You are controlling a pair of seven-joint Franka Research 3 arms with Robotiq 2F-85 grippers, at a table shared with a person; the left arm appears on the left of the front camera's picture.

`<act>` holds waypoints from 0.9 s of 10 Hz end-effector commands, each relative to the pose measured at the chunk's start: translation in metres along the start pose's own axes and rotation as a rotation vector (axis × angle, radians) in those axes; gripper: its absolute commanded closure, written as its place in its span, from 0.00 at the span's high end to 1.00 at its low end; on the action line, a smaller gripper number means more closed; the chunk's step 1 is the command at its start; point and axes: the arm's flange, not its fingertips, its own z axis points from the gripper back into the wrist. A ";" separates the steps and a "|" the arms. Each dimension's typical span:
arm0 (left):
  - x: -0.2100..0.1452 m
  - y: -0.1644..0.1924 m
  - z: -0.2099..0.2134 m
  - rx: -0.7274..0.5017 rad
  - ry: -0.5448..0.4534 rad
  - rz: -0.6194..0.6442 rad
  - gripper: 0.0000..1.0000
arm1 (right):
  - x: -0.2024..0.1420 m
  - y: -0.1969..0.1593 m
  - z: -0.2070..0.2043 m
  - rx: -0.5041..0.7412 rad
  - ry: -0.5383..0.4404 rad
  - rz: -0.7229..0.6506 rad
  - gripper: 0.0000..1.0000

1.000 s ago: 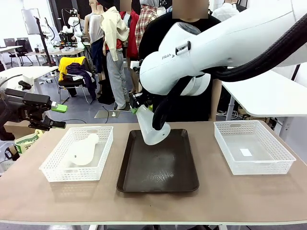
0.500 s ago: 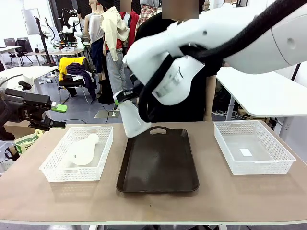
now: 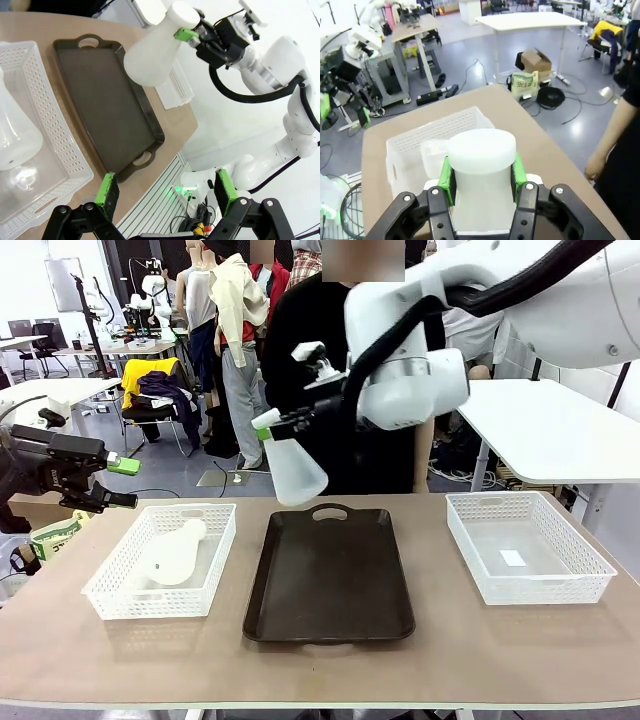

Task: Prepare the laboratory tools.
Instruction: Place the picked Big flask upright in the Handle tray as instructed by the person.

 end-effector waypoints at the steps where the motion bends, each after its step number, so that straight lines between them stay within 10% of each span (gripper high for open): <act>1: 0.001 0.000 0.001 -0.017 -0.009 0.000 1.00 | 0.018 0.004 -0.008 -0.013 0.013 0.015 0.00; 9: 0.001 0.000 0.001 -0.017 -0.009 0.000 1.00 | -0.023 -0.015 -0.030 0.152 -0.057 0.177 0.00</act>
